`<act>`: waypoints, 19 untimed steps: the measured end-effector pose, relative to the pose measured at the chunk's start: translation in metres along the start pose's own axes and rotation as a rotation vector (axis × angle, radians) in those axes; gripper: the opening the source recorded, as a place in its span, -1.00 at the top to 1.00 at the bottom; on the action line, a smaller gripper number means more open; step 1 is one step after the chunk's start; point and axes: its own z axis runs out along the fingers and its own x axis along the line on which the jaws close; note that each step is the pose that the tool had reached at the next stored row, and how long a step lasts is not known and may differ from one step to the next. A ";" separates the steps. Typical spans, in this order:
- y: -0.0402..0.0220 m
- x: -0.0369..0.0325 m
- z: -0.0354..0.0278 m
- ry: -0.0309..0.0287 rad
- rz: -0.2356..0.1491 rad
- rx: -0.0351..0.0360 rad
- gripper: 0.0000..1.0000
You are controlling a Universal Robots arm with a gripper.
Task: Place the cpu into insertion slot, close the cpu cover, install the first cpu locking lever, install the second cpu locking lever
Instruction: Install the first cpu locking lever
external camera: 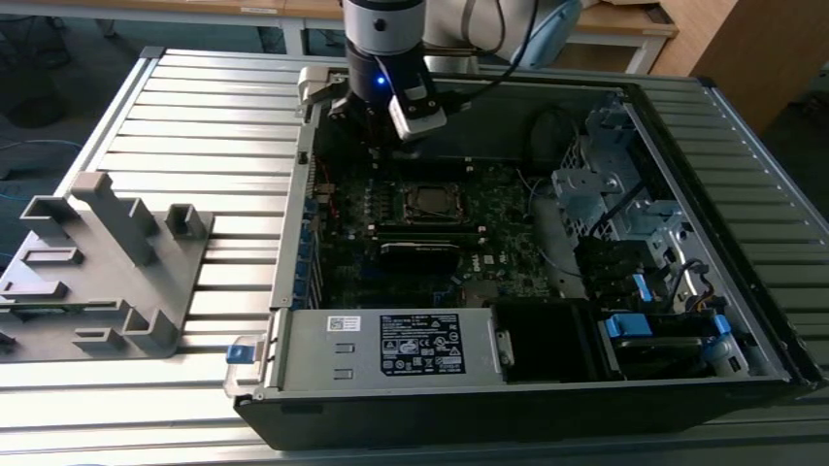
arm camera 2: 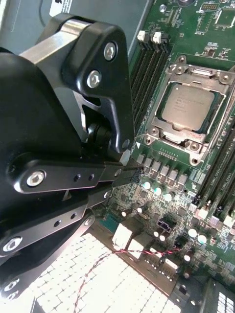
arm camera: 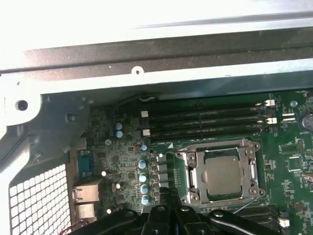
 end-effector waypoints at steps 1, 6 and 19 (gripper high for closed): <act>-0.0002 0.0013 0.0000 0.0000 0.000 0.0001 0.79; -0.0008 0.0072 0.0001 -0.0002 0.000 -0.0001 0.79; -0.0013 0.0111 0.0006 0.0082 0.002 -0.0766 0.79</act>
